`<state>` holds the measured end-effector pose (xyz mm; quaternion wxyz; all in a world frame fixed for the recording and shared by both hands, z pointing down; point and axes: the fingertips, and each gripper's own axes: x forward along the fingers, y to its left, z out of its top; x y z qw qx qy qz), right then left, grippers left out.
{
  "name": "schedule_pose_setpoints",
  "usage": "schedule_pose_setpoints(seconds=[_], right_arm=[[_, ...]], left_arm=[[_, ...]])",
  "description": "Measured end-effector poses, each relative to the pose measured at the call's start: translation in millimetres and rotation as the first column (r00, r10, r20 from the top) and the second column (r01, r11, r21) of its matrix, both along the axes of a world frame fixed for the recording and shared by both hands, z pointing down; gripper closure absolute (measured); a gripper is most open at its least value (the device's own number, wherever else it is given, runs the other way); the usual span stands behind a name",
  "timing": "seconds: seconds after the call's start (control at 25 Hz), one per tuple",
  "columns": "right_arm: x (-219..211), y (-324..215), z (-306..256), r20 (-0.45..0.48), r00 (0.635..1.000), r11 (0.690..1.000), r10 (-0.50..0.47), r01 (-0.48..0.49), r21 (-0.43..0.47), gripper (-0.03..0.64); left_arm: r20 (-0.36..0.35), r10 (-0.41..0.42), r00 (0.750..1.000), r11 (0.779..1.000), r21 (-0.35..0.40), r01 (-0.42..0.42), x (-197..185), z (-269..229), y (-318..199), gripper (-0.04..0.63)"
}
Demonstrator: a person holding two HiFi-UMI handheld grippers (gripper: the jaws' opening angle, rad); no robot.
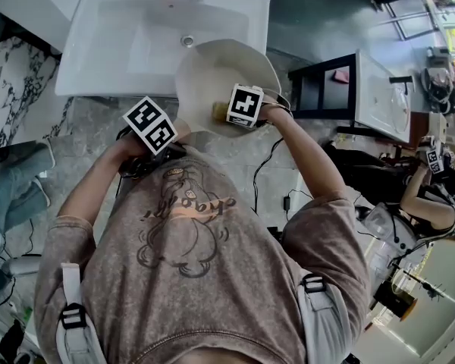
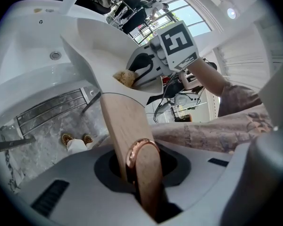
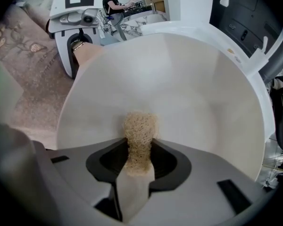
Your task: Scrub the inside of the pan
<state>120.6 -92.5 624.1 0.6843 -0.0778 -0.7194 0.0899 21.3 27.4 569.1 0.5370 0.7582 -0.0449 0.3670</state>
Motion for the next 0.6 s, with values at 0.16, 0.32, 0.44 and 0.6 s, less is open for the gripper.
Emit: schedule_pose_setpoints(seconds=[0.16, 0.32, 0.44, 0.6], right_arm=[[-16, 7, 0, 0.037, 0.999, 1.000, 0.002, -0.001, -0.029, 0.462], [-31, 11, -2, 0.073, 0.997, 0.999, 0.014, -0.010, -0.053, 0.462], [-43, 11, -1, 0.093, 0.996, 0.998, 0.015, -0.010, -0.055, 0.462], [-63, 2, 2, 0.128, 0.990, 0.998, 0.058, -0.054, -0.042, 0.462]], left_arm=[[-0.002, 0.002, 1.000, 1.000, -0.002, -0.002, 0, 0, 0, 0.508], [-0.003, 0.004, 1.000, 1.000, -0.005, -0.004, 1, 0, 0, 0.509], [-0.003, 0.005, 1.000, 1.000, -0.009, -0.005, 1, -1, 1, 0.509], [-0.004, 0.007, 1.000, 1.000, -0.009, -0.007, 1, 1, 2, 0.511]])
